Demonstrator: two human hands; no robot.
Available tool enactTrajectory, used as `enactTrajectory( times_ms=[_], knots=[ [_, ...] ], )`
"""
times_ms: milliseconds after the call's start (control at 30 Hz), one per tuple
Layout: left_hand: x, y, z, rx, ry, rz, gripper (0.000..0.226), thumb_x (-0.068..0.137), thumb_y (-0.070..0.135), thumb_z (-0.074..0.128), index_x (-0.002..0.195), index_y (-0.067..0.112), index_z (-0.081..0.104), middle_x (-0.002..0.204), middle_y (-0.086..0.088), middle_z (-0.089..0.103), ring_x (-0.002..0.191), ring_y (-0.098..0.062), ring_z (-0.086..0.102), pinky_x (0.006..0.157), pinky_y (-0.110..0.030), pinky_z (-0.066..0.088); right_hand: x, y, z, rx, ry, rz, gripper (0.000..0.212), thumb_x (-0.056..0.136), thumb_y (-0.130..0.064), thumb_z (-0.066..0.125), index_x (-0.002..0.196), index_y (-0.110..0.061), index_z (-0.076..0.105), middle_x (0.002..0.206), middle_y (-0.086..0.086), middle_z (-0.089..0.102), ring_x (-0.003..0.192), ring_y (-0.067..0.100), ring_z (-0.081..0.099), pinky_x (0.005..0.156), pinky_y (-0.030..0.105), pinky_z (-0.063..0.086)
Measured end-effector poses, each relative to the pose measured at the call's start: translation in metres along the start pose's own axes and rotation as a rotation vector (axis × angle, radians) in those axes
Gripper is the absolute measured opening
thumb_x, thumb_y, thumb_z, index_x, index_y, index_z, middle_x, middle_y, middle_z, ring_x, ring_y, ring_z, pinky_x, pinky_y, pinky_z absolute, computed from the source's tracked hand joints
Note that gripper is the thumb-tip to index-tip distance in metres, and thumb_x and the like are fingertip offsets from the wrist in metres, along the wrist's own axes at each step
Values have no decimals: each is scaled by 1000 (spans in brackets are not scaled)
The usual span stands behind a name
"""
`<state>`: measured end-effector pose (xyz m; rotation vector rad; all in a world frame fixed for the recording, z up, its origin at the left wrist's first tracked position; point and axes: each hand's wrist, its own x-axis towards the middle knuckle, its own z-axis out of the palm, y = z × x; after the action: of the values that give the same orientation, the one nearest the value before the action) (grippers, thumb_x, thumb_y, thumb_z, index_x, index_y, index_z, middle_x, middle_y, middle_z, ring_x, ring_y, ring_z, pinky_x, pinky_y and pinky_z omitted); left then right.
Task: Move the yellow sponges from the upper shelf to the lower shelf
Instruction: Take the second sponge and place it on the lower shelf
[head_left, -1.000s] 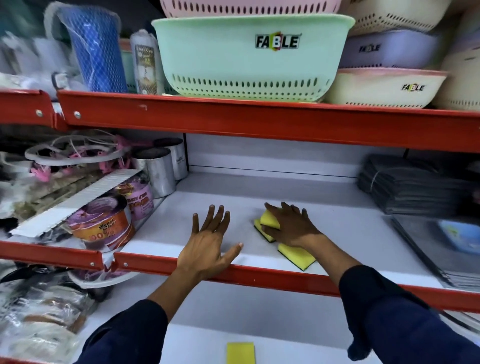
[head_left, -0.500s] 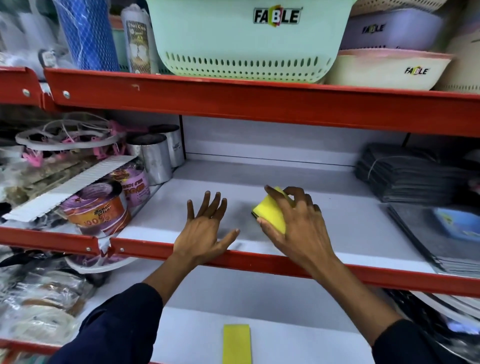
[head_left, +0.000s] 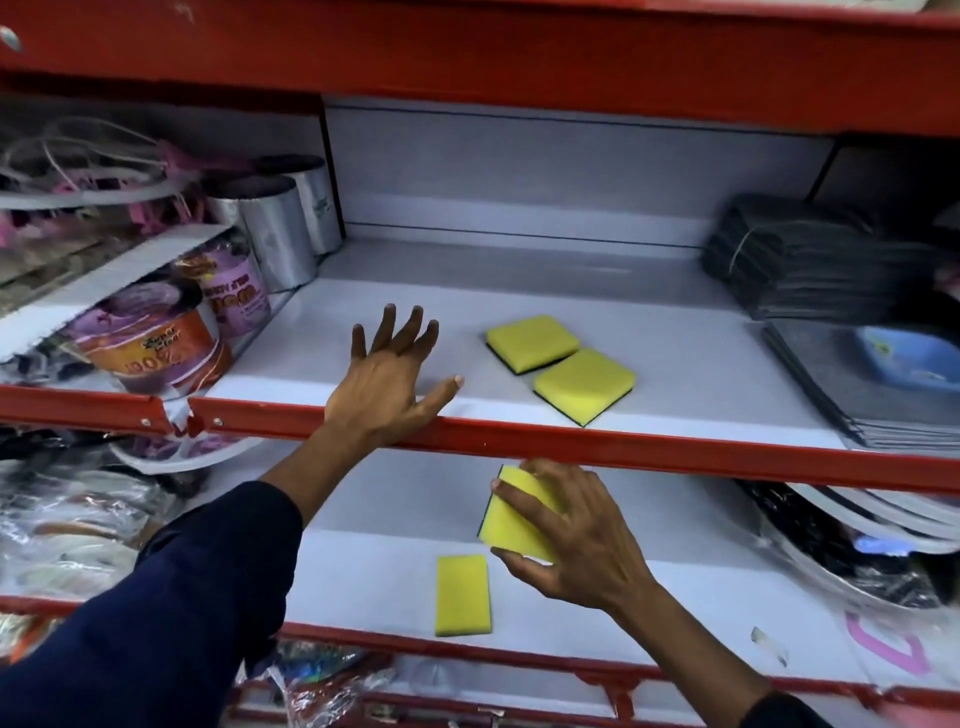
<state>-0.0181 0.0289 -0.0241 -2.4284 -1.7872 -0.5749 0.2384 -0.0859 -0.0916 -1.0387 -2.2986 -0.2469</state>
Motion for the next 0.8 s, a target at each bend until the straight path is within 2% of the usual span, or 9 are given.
enactTrajectory(
  times_ms=[67, 200, 333, 400, 467, 600, 800],
  knots=[
    [-1, 0, 0, -10, -11, -6, 87, 84, 76, 17, 156, 27, 22, 168, -2, 14, 156, -26, -2, 124, -61, 6, -19, 4, 22, -11, -133, 76, 59, 85, -62, 58, 135, -31, 50, 127, 9, 57, 111, 26, 56, 83, 36, 46],
    [0, 0, 0, -17, -27, -12, 82, 86, 74, 20, 153, 29, 30, 167, -1, 19, 156, -26, 6, 124, -59, 12, -51, 12, 70, -63, -376, 389, 60, 85, -68, 46, 136, -36, 42, 129, 3, 52, 109, 26, 55, 81, 40, 50],
    [-1, 0, 0, -11, -41, -15, 79, 87, 73, 21, 152, 29, 34, 166, -2, 23, 156, -26, 11, 123, -58, 15, -70, 16, 110, -40, -505, 694, 64, 80, -68, 41, 131, -31, 47, 121, 7, 53, 104, 31, 57, 75, 42, 53],
    [0, 0, 0, -6, -45, -16, 79, 87, 73, 22, 151, 29, 35, 165, -2, 25, 155, -26, 13, 123, -58, 16, -73, 15, 125, -34, -570, 789, 63, 83, -65, 43, 134, -29, 43, 126, 9, 47, 110, 32, 53, 80, 42, 51],
    [0, -1, 0, -4, -46, -18, 79, 87, 73, 22, 150, 28, 36, 165, -2, 26, 155, -27, 15, 123, -57, 17, -73, 13, 136, -34, -619, 855, 62, 86, -62, 49, 136, -26, 39, 132, 11, 42, 114, 32, 50, 84, 42, 50],
    [0, 0, -1, 2, -39, -22, 79, 87, 73, 23, 149, 28, 39, 164, -3, 29, 154, -28, 18, 122, -58, 20, -68, 8, 151, -40, -679, 963, 66, 86, -62, 50, 137, -22, 36, 138, 13, 35, 116, 34, 48, 81, 40, 52],
    [0, 0, -1, 7, -34, -31, 79, 86, 73, 23, 148, 28, 41, 163, -2, 31, 154, -27, 20, 122, -57, 20, -66, 5, 159, -41, -730, 1005, 73, 86, -66, 50, 140, -21, 34, 151, 14, 22, 124, 35, 42, 84, 39, 52]
  ],
)
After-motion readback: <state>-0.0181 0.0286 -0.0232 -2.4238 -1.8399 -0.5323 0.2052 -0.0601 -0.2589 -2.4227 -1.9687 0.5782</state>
